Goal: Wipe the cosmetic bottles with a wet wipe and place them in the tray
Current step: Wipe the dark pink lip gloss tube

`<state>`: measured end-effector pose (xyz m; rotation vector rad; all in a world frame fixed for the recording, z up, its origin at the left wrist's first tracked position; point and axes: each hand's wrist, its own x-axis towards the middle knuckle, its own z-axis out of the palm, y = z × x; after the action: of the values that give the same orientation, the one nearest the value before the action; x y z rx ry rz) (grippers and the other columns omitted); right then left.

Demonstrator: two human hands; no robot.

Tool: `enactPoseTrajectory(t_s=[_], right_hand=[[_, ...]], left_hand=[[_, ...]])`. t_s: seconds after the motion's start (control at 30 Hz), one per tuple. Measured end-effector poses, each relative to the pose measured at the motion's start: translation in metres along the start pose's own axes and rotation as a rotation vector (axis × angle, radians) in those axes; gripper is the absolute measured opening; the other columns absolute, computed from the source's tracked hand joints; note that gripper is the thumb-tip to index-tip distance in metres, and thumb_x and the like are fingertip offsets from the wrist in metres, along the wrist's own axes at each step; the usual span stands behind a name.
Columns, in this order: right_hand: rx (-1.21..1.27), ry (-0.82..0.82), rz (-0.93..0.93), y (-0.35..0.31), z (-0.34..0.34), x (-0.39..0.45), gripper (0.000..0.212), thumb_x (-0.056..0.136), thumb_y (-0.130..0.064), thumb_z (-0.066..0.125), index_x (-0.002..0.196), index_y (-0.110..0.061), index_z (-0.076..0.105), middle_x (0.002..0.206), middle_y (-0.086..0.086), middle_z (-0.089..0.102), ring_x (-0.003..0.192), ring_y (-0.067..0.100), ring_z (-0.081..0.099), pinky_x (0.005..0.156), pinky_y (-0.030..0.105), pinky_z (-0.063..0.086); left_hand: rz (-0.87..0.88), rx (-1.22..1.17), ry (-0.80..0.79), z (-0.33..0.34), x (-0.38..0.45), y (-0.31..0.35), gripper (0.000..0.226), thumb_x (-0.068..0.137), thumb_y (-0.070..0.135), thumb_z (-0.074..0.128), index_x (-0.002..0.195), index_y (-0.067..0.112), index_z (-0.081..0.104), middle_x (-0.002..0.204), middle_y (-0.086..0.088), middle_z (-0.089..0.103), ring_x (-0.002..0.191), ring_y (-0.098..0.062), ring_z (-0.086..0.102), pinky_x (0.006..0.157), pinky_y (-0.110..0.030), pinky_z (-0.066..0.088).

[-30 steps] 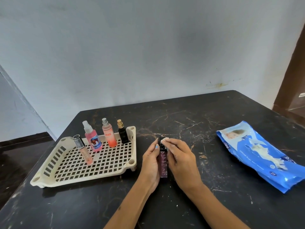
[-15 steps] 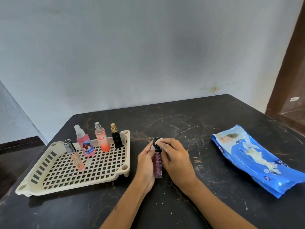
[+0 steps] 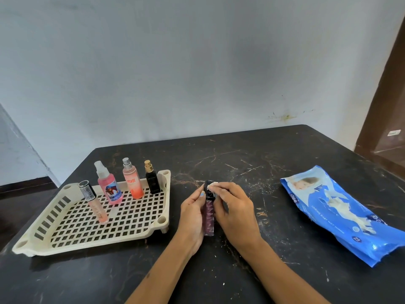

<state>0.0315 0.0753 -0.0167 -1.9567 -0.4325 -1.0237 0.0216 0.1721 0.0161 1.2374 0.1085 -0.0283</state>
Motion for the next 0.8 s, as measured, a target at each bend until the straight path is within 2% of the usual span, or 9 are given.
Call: enactPoseTrajectory(t_s=[0.13, 0.27, 0.47, 0.7, 0.8], right_hand=[[-0.013, -0.027, -0.002, -0.0010, -0.0015, 0.0002, 0.027, 0.078, 0.006, 0.064, 0.102, -0.003, 0.071, 0.102, 0.003, 0.067, 0.095, 0.014, 0.063, 0.087, 0.016, 0.048], [-0.023, -0.050, 0.002, -0.0007, -0.0026, 0.0001, 0.027, 0.079, 0.006, 0.067, 0.104, -0.003, 0.071, 0.102, 0.003, 0.067, 0.095, 0.014, 0.063, 0.086, 0.019, 0.049], [-0.014, -0.046, 0.015, -0.0002, -0.0031, -0.0004, 0.025, 0.080, 0.004, 0.065, 0.103, -0.004, 0.071, 0.102, 0.002, 0.066, 0.095, 0.013, 0.063, 0.084, 0.021, 0.051], [-0.019, -0.049, 0.020, -0.0018, -0.0039, 0.0002, 0.027, 0.079, 0.005, 0.069, 0.103, -0.007, 0.072, 0.102, 0.000, 0.067, 0.095, 0.010, 0.062, 0.085, 0.015, 0.048], [-0.032, -0.033, 0.014, -0.0010, -0.0045, 0.0005, 0.026, 0.079, 0.004, 0.069, 0.102, -0.007, 0.072, 0.101, -0.001, 0.067, 0.094, 0.011, 0.063, 0.082, 0.021, 0.052]], left_hand=[[0.006, -0.009, 0.037, 0.0002, 0.0008, -0.0027, 0.031, 0.098, 0.006, 0.037, 0.116, 0.007, 0.063, 0.109, -0.012, 0.070, 0.103, -0.023, 0.066, 0.086, -0.032, 0.051], [0.008, 0.013, 0.078, 0.0011, 0.0002, -0.0031, 0.031, 0.098, 0.006, 0.039, 0.116, 0.017, 0.062, 0.109, -0.007, 0.070, 0.101, -0.018, 0.067, 0.081, -0.028, 0.052], [0.024, 0.101, 0.069, 0.0018, -0.0010, -0.0043, 0.033, 0.100, 0.010, 0.038, 0.123, 0.013, 0.060, 0.113, -0.006, 0.068, 0.101, -0.015, 0.067, 0.083, -0.027, 0.053], [0.058, 0.105, 0.116, 0.0011, -0.0008, -0.0068, 0.024, 0.099, 0.010, 0.041, 0.108, 0.017, 0.062, 0.109, -0.011, 0.068, 0.101, -0.023, 0.066, 0.082, -0.032, 0.052], [0.066, 0.086, 0.100, 0.0011, -0.0009, -0.0064, 0.024, 0.098, 0.010, 0.041, 0.108, 0.015, 0.062, 0.108, -0.012, 0.068, 0.099, -0.023, 0.066, 0.079, -0.031, 0.051]])
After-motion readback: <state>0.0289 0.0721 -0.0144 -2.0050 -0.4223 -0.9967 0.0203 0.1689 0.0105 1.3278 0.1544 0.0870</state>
